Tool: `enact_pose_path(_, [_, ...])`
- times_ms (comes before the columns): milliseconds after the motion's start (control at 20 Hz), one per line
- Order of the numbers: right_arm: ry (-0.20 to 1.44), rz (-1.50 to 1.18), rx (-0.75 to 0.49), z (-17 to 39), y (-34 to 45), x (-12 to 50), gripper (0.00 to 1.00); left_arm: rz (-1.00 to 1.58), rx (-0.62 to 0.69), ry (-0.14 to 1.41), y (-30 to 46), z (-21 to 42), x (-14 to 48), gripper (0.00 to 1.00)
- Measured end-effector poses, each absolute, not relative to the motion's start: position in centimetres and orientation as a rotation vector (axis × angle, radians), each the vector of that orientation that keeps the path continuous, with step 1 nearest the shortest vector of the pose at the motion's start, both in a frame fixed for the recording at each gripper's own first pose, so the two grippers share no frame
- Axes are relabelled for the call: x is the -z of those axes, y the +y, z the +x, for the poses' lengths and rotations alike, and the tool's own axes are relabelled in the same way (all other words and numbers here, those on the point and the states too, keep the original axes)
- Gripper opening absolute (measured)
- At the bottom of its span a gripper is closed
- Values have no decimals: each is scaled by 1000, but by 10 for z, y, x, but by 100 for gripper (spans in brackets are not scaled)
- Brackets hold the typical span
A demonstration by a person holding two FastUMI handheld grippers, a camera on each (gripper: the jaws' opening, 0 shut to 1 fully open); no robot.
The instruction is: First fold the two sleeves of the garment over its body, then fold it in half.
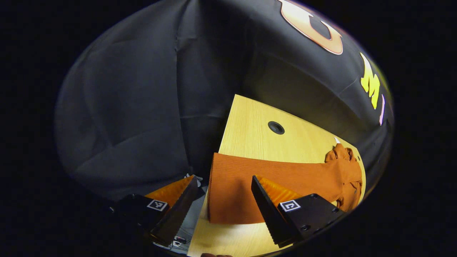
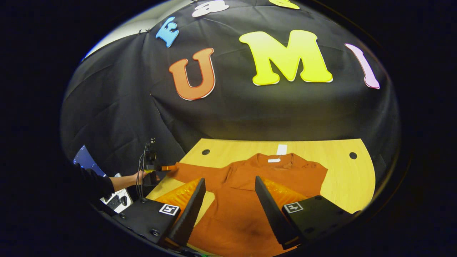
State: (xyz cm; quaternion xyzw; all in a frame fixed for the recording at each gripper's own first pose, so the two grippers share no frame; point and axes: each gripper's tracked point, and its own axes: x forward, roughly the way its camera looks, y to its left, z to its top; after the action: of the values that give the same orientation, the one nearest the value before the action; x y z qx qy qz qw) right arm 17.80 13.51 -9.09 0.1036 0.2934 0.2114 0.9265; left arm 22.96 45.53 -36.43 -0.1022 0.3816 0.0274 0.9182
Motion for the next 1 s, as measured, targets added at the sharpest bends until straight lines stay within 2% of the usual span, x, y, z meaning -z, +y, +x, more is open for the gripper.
enact_pose_path(200, [622, 246, -421, 176, 133, 95, 90, -198, -12, 830, 448, 228, 372, 98])
enact_pose_path(250, [622, 253, -423, 175, 134, 95, 90, -184, -7, 843, 449, 226, 373, 80])
enact_pose_path(300, [623, 257, -426, 176, 136, 95, 90, -169, -13, 847, 450, 228, 375, 82])
enact_pose_path(500, [620, 274, -436, 174, 138, 93, 90, -117, -50, 863, 451, 230, 370, 76])
enact_pose_path(650, [617, 269, -434, 171, 133, 96, 90, -37, -92, 905, 454, 226, 367, 58])
enact_pose_path(700, [618, 269, -430, 171, 130, 97, 90, 27, -129, 920, 459, 223, 364, 39])
enact_pose_path(800, [624, 278, -417, 170, 122, 101, 90, -15, -104, 928, 438, 224, 362, 1])
enact_pose_path(850, [628, 282, -416, 169, 120, 102, 90, -8, -105, 936, 431, 219, 363, 4])
enact_pose_path(1000, [622, 298, -421, 166, 116, 99, 90, -43, -92, 928, 420, 220, 362, 3])
